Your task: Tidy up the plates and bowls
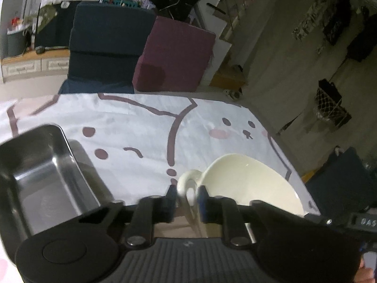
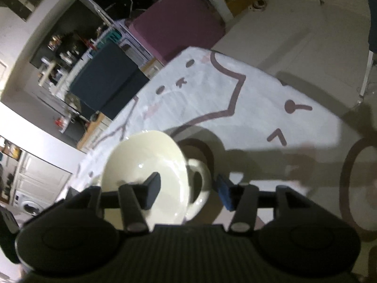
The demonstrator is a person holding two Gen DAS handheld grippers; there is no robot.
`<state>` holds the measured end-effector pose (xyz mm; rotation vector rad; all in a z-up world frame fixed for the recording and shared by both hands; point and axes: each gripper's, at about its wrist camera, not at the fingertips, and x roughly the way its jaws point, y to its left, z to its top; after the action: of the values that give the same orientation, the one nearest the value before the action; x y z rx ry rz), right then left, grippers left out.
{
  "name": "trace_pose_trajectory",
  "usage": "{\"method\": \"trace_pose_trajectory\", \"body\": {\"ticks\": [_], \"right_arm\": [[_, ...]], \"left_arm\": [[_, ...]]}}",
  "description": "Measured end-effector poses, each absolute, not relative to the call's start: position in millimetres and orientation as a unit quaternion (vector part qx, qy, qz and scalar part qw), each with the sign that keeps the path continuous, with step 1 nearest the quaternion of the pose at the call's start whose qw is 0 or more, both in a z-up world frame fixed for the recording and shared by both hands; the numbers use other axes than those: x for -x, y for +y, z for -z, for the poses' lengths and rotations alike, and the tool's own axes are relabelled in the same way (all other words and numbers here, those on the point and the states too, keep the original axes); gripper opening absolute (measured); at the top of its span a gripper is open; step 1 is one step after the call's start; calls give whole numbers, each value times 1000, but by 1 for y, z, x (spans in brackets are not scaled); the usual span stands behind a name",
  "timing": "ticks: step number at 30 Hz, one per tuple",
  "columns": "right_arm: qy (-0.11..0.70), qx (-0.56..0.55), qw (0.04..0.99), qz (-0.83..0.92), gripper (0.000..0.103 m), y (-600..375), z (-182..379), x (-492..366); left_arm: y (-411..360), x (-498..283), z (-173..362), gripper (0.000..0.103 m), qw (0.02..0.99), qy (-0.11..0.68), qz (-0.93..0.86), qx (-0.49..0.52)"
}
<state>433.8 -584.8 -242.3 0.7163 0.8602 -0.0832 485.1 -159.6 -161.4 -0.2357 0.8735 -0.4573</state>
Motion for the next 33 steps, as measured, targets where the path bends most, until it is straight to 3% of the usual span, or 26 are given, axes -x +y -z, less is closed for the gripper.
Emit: {"method": "trace_pose_trajectory", "body": {"ticks": [4,6,8,19,23,25,28,31,33], "right_arm": [[408,-358,839,39,43,-587,247,-434],[410,-363,836,45,30,-594,247,-429],[413,-358,836,49,25,-597,247,-427],[437,-306,845,22,28,-601,240,-423],[438,-288,852,5,43,-596,238,-424],[439,-268,857,7,45,-590,236,-426],[449,-243,860,15,45,-581,239,-430],[464,-242,852,31,31,-577,247,-435],[463,-250,850,33,31,-579,251,-435]], "left_arm": [[-156,-486,164,18,870,423,218,131],[-155,-483,163,18,869,425,216,133],[-154,-480,162,18,868,427,213,135],[-136,-446,163,15,842,458,235,160],[-141,-458,165,18,830,480,226,172],[-150,-462,166,19,831,486,223,153],[-159,-469,169,20,828,499,218,135],[-163,-475,173,22,824,508,213,132],[-165,-477,174,22,824,510,213,127]]}}
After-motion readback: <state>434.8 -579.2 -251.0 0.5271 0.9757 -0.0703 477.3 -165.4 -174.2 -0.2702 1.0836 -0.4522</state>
